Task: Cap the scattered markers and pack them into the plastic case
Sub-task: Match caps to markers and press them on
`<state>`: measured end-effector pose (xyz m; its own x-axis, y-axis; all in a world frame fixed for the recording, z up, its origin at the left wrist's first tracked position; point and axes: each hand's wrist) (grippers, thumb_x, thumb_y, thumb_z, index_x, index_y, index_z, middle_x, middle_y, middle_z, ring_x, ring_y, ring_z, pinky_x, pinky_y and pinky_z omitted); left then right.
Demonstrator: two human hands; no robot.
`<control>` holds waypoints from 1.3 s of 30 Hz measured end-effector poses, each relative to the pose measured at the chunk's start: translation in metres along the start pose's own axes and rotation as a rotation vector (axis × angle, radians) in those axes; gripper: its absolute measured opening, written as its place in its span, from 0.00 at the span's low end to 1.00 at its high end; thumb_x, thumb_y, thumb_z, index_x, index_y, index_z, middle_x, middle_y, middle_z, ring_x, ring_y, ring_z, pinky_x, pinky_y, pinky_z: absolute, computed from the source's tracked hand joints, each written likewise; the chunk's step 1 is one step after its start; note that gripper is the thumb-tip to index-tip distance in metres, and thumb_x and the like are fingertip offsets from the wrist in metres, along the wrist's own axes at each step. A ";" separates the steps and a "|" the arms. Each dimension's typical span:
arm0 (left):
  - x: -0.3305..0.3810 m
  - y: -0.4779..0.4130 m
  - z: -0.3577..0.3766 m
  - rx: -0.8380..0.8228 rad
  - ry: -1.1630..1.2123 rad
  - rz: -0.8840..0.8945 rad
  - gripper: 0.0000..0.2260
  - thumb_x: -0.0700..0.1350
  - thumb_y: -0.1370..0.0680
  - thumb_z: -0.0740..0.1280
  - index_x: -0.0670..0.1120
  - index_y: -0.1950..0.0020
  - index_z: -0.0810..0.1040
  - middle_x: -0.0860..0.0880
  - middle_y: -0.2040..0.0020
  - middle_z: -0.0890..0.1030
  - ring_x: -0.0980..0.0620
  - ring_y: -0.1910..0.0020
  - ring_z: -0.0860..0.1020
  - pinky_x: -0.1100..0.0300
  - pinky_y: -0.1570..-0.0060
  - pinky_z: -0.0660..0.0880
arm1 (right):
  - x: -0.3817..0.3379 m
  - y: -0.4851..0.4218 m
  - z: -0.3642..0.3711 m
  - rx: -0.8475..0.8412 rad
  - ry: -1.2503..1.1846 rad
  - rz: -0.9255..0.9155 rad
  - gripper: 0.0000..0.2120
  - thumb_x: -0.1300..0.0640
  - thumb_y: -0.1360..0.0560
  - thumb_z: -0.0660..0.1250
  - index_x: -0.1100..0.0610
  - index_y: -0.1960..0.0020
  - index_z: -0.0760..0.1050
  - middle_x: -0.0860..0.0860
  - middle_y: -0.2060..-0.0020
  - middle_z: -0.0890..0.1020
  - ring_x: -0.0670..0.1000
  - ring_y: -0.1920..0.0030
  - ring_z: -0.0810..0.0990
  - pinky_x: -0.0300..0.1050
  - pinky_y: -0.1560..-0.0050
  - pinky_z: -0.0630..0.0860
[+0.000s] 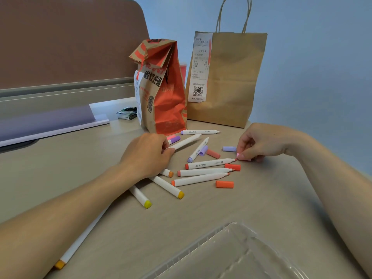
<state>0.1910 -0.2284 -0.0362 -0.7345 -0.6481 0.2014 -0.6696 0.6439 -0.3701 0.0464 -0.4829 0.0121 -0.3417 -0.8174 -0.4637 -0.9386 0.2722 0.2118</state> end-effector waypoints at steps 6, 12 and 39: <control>-0.001 0.002 -0.002 0.126 0.143 0.044 0.05 0.51 0.22 0.69 0.51 0.54 0.79 0.53 0.59 0.81 0.53 0.60 0.76 0.56 0.57 0.74 | 0.002 -0.002 -0.001 0.140 -0.073 -0.073 0.02 0.58 0.24 0.71 0.53 0.56 0.82 0.51 0.62 0.85 0.47 0.63 0.79 0.44 0.59 0.76; 0.000 0.001 -0.006 0.274 0.305 0.117 0.03 0.48 0.25 0.73 0.50 0.53 0.84 0.59 0.64 0.78 0.61 0.65 0.76 0.72 0.64 0.68 | -0.006 -0.007 0.006 0.388 -0.373 -0.212 0.06 0.58 0.22 0.68 0.50 0.47 0.81 0.47 0.62 0.85 0.41 0.61 0.80 0.37 0.61 0.73; 0.002 0.007 -0.012 0.464 0.528 0.179 0.04 0.44 0.25 0.74 0.51 0.52 0.82 0.63 0.61 0.78 0.60 0.61 0.76 0.63 0.64 0.73 | -0.021 -0.009 0.019 0.354 -1.197 -0.232 0.04 0.70 0.28 0.71 0.65 0.54 0.79 0.60 0.56 0.84 0.59 0.50 0.85 0.46 0.48 0.82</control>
<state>0.1836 -0.2208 -0.0274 -0.8620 -0.1906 0.4697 -0.5048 0.4066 -0.7615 0.0611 -0.4589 0.0036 0.1770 0.0542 -0.9827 -0.8800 0.4559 -0.1333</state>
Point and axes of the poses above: each hand's wrist, its own y-axis away from the middle knuckle, its own z-axis out of the palm, x = y × z
